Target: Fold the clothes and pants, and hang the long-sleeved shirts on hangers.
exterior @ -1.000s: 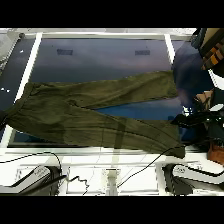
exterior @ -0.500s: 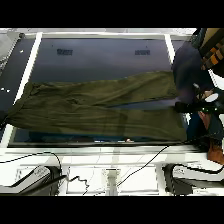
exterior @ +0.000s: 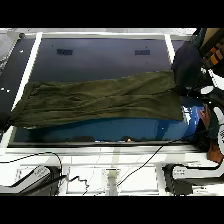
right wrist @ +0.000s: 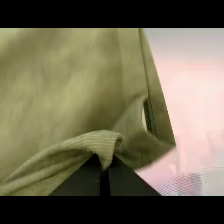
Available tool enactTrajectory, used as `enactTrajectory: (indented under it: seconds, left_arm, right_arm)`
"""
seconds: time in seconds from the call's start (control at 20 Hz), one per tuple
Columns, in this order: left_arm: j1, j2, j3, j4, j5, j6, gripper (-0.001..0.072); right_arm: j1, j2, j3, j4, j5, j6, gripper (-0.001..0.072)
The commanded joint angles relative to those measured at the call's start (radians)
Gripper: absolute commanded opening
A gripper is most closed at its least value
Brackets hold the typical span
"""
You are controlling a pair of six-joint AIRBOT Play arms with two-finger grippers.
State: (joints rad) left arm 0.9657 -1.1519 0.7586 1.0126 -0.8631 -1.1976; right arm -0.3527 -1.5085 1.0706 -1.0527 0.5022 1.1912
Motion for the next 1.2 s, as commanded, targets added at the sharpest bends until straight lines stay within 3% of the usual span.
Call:
enactTrajectory:
  seconds: [0.0, 0.1, 0.15, 0.25, 0.3, 0.4, 0.45, 0.5, 0.55, 0.65, 0.8, 0.85, 0.9, 0.95, 1.15]
  left_arm:
    - [0.000, 0.000, -0.041, 0.008, -0.012, 0.002, 0.0047]
    - [0.000, 0.000, -0.053, 0.008, -0.013, 0.002, 0.0048]
    - [0.000, 0.001, -0.053, 0.007, -0.013, 0.002, 0.0047]
    - [0.000, 0.001, -0.052, 0.007, -0.013, 0.002, 0.0048]
    - [0.000, 0.001, -0.052, 0.007, -0.013, 0.002, 0.0048]
    - [0.000, 0.001, -0.052, 0.007, -0.012, 0.002, 0.0048]
    - [0.000, 0.000, -0.052, 0.007, -0.012, 0.002, 0.0048]
    - [0.000, 0.000, -0.052, 0.007, -0.011, 0.002, 0.0048]
    - [0.000, 0.000, -0.052, 0.007, -0.011, 0.002, 0.0048]
    - [0.000, 0.000, -0.052, 0.007, -0.011, 0.002, 0.0048]
    - [0.000, 0.000, -0.052, 0.007, -0.011, 0.002, 0.0048]
    - [0.000, 0.000, -0.053, 0.007, -0.011, 0.002, 0.0048]
    - [0.000, 0.000, -0.053, 0.007, -0.011, 0.002, 0.0048]
    - [0.000, 0.000, -0.052, 0.007, -0.011, 0.002, 0.0048]
    - [0.000, 0.000, -0.053, 0.007, -0.011, 0.001, 0.0048]
  right_arm:
    - [0.022, -0.034, 0.004, 0.007, -0.140, 0.117, 0.0073]
    - [0.023, -0.031, 0.004, -0.016, -0.134, 0.116, 0.0516]
    - [0.022, -0.021, 0.004, -0.046, -0.128, 0.115, 0.0580]
    - [0.022, 0.019, 0.004, -0.149, -0.114, 0.115, 0.0572]
    - [0.018, 0.051, 0.004, -0.217, -0.085, 0.116, 0.0510]
    - [-0.018, 0.120, 0.003, -0.301, 0.044, 0.115, 0.0163]
    - [-0.050, 0.147, 0.003, -0.333, 0.132, 0.115, 0.0032]
    - [-0.097, 0.168, 0.003, -0.358, 0.238, 0.114, 0.0017]
    - [-0.146, 0.177, 0.003, -0.367, 0.350, 0.101, 0.0016]
    - [-0.253, 0.178, -0.025, -0.351, 0.571, -0.021, 0.0016]
    - [-0.375, 0.178, -0.154, -0.180, 0.656, -0.147, 0.0017]
    - [-0.406, 0.177, -0.206, -0.106, 0.641, -0.147, 0.0113]
    - [-0.425, 0.176, -0.253, -0.046, 0.618, -0.144, 0.0403]
    - [-0.435, 0.176, -0.290, -0.008, 0.596, -0.129, 0.0515]
    - [-0.418, 0.176, -0.388, 0.101, 0.476, -0.127, 0.0515]
